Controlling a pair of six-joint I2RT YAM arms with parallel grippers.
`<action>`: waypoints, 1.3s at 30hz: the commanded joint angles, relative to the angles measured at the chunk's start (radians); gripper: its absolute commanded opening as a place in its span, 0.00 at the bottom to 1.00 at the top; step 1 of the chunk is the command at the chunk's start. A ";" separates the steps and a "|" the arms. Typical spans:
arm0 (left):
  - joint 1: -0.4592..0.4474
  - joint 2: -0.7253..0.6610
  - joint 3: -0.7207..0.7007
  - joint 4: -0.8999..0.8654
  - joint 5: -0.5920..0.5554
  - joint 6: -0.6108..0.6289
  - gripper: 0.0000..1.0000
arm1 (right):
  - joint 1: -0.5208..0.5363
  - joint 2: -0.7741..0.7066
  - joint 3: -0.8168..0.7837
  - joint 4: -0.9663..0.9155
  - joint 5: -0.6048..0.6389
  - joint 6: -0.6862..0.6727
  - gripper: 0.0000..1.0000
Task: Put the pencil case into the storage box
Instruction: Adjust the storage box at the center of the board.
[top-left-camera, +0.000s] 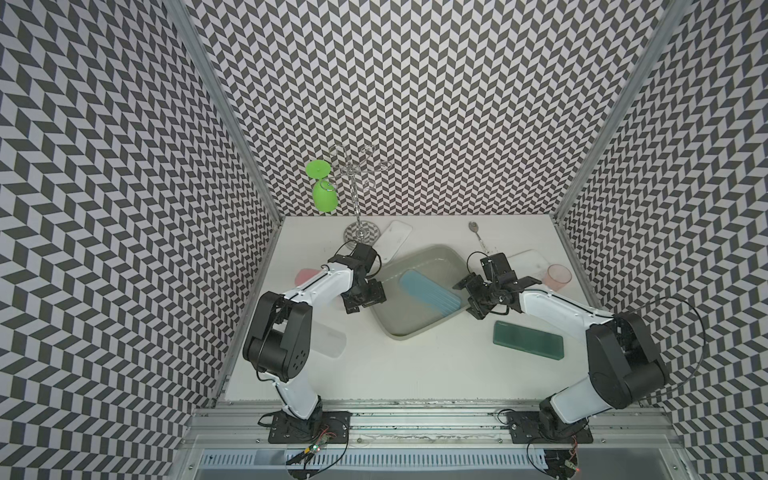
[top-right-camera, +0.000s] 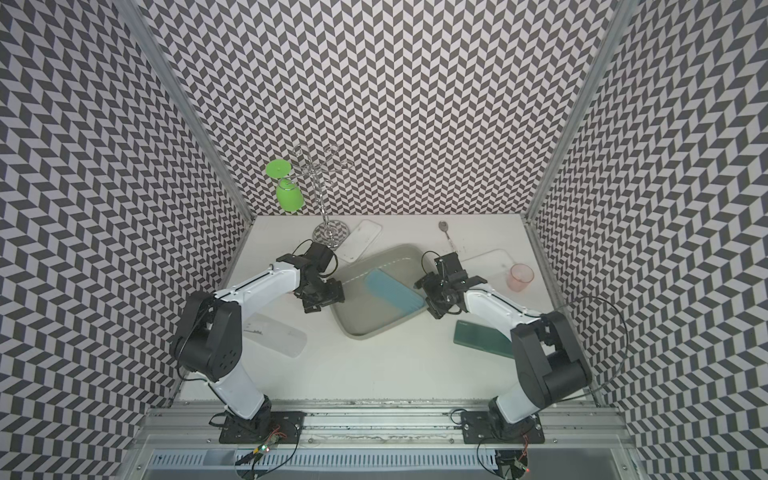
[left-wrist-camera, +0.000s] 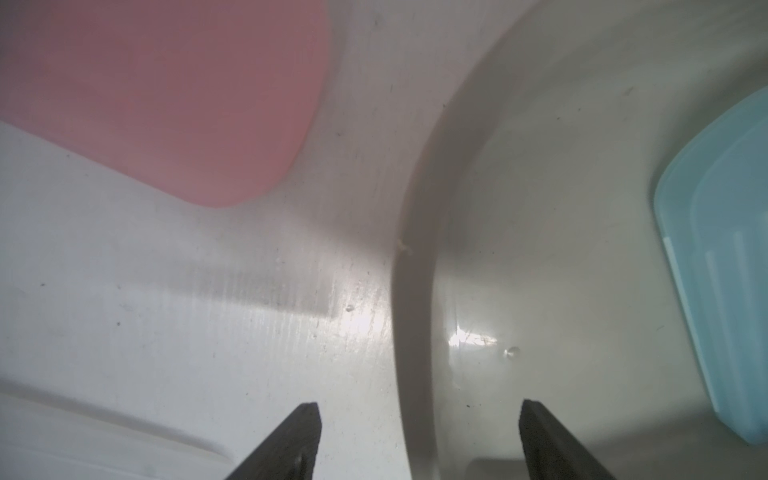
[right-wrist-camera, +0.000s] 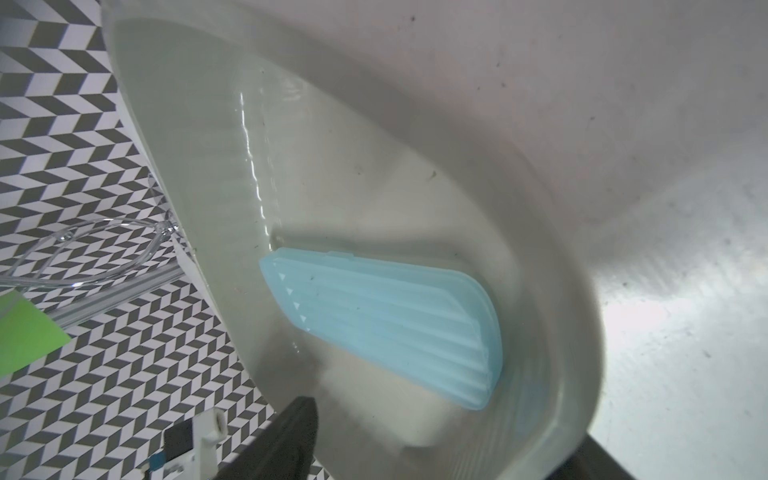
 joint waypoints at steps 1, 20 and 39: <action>0.005 0.005 0.057 -0.011 -0.028 0.038 0.80 | -0.026 -0.044 0.030 -0.100 -0.035 -0.107 0.90; 0.006 -0.091 0.014 -0.035 -0.012 -0.038 0.81 | -0.164 0.329 0.538 -0.301 0.139 -1.092 1.00; 0.027 -0.006 0.189 -0.127 -0.080 0.021 0.81 | -0.139 0.385 0.433 -0.275 0.000 -1.163 0.49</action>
